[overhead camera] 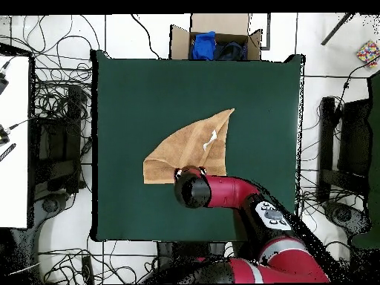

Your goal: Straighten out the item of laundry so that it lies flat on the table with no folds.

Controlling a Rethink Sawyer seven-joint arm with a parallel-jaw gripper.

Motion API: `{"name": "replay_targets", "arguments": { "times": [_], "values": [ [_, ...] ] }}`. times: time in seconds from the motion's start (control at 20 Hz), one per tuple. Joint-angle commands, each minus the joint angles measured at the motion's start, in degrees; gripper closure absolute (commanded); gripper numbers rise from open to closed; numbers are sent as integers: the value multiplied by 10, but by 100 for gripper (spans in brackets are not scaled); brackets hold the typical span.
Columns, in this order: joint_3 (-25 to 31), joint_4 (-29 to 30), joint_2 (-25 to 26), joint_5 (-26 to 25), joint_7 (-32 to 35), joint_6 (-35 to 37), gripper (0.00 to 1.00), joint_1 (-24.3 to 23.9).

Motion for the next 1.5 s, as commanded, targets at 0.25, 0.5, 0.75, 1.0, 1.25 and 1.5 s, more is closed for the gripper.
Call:
{"name": "replay_targets", "arguments": {
  "times": [0.25, 0.5, 0.75, 1.0, 1.25, 1.5],
  "values": [
    [15, -57, -2, 11, 66, 26, 0, 22],
    [12, -62, 9, 5, 64, 19, 0, 19],
    [2, -61, 17, -7, 63, 1, 0, 17],
    [5, -78, 37, -22, 40, 5, 0, -4],
    [9, -80, 37, -34, 25, 12, 0, -22],
    [9, -90, 53, -49, 28, 3, 0, -29]
  ]
}}
